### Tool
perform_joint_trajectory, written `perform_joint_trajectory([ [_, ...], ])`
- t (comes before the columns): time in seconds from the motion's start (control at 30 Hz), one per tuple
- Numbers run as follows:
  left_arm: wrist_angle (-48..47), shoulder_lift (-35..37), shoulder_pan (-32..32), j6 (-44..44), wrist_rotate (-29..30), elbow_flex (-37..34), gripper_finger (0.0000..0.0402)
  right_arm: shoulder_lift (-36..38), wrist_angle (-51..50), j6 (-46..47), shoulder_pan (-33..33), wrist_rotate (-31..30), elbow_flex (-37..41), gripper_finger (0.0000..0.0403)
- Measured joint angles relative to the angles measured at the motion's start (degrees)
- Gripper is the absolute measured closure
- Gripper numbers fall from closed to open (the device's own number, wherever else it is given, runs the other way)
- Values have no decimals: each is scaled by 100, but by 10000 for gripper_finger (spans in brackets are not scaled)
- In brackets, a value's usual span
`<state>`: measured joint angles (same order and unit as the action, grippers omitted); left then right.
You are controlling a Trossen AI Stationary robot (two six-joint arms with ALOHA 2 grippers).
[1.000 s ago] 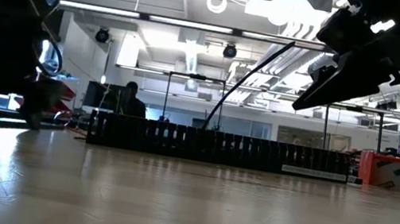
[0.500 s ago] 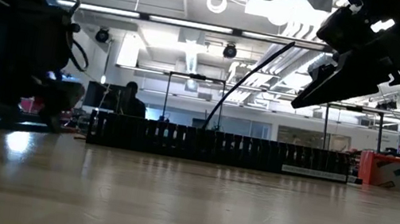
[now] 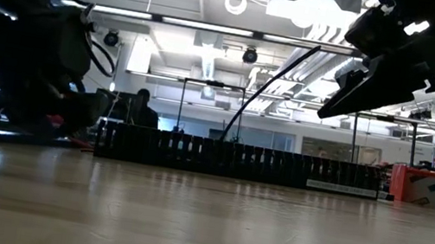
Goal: Ziptie cables
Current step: Close the black cable duct with a black cable duct lid
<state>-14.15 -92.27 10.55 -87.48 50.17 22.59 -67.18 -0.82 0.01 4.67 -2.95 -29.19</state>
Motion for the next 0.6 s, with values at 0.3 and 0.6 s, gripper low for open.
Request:
perform_joint_trajectory([
  [0.3,-31,505,-188,686,-610,235,196,0,-21,0,0,1,2,199],
  [0.6,333,1189,-1051,3055,-1232,619,269,2,-20,13,0,1,2,199],
])
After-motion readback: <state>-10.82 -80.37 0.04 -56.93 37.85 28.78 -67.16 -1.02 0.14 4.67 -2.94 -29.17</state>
